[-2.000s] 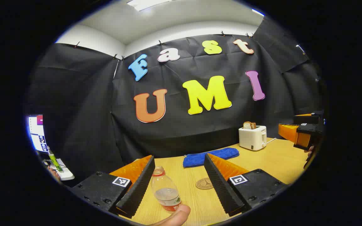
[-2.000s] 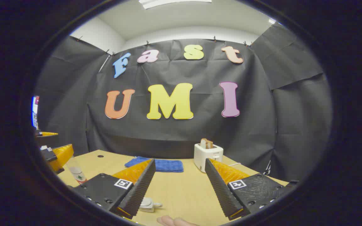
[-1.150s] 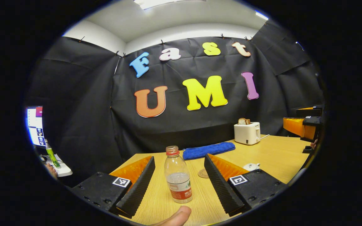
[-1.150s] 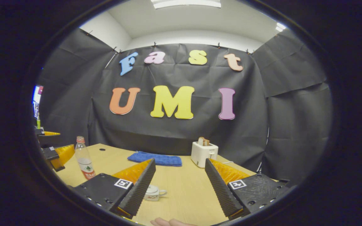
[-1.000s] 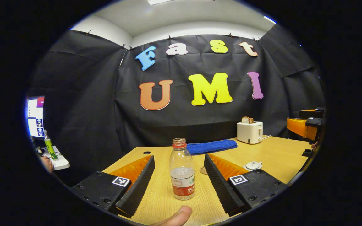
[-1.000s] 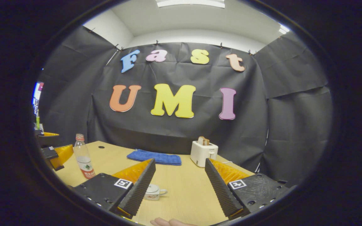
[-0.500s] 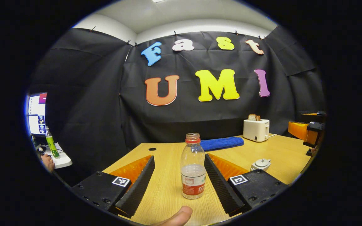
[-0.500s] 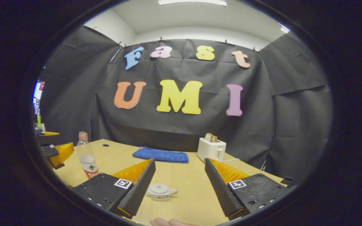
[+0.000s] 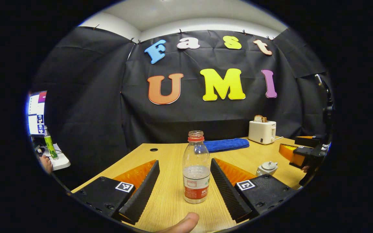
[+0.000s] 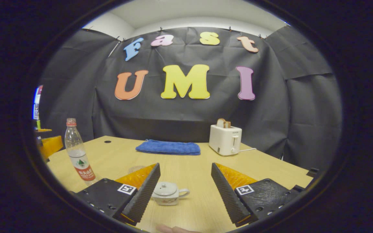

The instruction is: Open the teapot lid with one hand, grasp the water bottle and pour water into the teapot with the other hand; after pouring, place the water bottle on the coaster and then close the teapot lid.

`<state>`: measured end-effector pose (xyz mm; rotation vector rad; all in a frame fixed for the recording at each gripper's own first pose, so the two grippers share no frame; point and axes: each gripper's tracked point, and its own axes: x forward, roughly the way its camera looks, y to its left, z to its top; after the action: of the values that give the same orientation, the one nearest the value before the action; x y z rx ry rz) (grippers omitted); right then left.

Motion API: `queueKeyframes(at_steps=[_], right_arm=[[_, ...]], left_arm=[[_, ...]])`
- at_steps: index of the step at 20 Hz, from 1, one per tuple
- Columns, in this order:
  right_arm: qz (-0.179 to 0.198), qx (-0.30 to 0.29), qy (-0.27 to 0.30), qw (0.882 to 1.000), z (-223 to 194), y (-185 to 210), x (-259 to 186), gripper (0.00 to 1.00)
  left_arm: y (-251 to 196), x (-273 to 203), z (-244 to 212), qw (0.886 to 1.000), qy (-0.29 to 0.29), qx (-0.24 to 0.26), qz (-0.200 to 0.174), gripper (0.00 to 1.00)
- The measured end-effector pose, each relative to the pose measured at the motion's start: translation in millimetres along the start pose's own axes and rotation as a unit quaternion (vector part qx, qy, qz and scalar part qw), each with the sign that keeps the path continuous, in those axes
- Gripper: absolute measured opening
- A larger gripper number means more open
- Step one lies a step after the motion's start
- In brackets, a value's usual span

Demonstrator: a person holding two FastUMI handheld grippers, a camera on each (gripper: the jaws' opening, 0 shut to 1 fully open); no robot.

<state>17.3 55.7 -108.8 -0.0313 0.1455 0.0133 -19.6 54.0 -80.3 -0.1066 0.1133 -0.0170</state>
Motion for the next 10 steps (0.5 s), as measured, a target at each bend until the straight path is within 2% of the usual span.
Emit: queueKeyframes(at_steps=[3, 5, 6, 7, 8, 9, 10], right_arm=[[0.017, -0.018, -0.001, 1.0, -16.6, 16.8, 18.9, 0.98], [0.026, -0.031, 0.003, 0.999, -27.2, 26.5, 29.2, 0.91], [0.029, -0.042, 0.008, 0.999, -32.8, 30.7, 34.5, 0.92], [0.032, -0.048, 0.011, 0.998, -38.8, 33.8, 36.9, 0.86], [0.039, -0.044, 0.017, 0.998, -42.7, 37.4, 39.2, 0.88], [0.047, -0.036, 0.018, 0.998, -45.0, 41.3, 40.2, 0.84], [0.052, -0.028, 0.016, 0.998, -42.4, 42.3, 42.5, 0.87]], left_arm=[[3.1, -3.8, -5.3, 1.0, 0.004, -0.002, 0.007, 0.99], [2.7, -6.7, -6.2, 1.0, 0.004, -0.008, 0.008, 0.99], [4.0, -7.1, -6.6, 1.0, 0.005, -0.01, 0.008, 0.99], [3.9, -8.1, -7.9, 1.0, 0.007, -0.01, 0.009, 0.99], [4.4, -7.9, -9.1, 1.0, 0.008, -0.009, 0.01, 0.99], [5.7, -8.5, -10.0, 1.0, 0.008, -0.007, 0.012, 0.99], [5.6, -8.8, -10.4, 1.0, 0.008, -0.006, 0.013, 0.99]])
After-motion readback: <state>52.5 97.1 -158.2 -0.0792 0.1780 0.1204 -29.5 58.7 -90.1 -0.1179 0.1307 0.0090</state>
